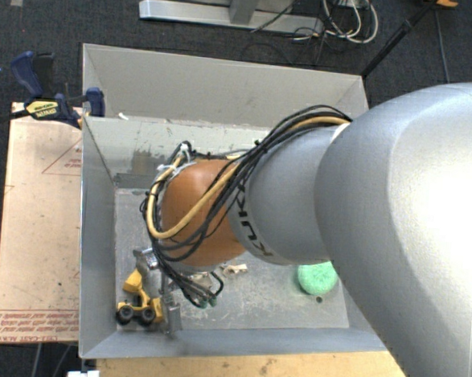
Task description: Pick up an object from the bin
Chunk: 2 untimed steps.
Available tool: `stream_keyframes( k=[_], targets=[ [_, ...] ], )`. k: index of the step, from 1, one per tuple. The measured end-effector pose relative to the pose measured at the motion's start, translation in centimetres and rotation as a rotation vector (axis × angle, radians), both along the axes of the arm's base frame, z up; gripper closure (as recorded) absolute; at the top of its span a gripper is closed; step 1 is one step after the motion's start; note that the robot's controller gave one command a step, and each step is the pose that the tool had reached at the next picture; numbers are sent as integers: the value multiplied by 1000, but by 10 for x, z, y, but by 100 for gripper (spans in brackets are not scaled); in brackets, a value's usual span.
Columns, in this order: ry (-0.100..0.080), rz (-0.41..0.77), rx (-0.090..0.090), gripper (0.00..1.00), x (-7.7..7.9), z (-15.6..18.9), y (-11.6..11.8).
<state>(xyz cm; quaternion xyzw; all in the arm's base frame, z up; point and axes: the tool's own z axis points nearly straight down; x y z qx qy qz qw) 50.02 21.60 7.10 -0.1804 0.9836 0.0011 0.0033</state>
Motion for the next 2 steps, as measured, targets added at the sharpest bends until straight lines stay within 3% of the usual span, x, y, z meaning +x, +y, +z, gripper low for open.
stream_keyframes(
  k=[1,2],
  targets=[
    [-2,92,0,0,-5,0,3],
    [0,-209,1,0,-6,0,16]
  ],
)
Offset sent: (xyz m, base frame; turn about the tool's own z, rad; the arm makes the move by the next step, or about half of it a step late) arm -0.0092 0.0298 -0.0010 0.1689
